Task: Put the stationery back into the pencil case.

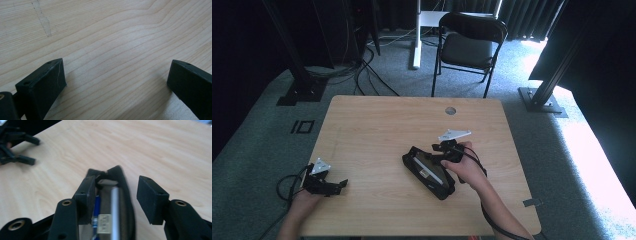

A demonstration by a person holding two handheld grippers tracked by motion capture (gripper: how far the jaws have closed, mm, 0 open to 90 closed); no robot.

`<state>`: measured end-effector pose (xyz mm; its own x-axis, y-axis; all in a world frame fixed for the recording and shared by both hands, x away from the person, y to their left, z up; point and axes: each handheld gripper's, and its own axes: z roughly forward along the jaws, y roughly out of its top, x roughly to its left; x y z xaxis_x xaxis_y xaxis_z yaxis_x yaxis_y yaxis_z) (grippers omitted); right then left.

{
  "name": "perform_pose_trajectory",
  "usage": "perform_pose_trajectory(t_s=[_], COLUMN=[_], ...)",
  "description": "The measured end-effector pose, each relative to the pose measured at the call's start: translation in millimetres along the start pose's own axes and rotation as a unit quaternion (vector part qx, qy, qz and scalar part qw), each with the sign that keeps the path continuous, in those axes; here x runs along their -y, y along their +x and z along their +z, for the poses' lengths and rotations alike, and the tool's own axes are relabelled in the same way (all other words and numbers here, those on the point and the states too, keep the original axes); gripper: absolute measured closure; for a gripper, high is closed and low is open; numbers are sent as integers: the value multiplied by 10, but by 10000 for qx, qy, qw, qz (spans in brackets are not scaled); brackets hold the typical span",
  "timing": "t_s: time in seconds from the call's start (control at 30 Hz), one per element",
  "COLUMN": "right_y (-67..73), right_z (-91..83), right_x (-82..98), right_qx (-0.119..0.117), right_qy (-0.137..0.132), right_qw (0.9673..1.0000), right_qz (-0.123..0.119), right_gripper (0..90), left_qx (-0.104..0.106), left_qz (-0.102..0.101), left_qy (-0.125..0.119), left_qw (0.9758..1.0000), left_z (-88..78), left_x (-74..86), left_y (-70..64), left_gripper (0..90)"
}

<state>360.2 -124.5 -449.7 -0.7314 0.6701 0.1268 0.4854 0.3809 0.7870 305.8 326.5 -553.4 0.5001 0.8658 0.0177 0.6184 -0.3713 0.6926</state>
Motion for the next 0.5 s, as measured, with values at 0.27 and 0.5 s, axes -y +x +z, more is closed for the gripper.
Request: perform_pose_trajectory(t_s=[0.27,0.5], right_y=[-193,-368], right_z=[-54,-52], right_x=[22,124], right_qx=[341,590], right_qy=[-238,-245], right_qw=[9989,9972], right_qz=[209,385], right_gripper=[437,437], left_qx=[0,2], left_qz=[10,-2], left_qy=[2,1], left_qw=[10000,10000], left_z=[0,0], left_x=[0,0], left_y=[2,0], left_gripper=[21,21])
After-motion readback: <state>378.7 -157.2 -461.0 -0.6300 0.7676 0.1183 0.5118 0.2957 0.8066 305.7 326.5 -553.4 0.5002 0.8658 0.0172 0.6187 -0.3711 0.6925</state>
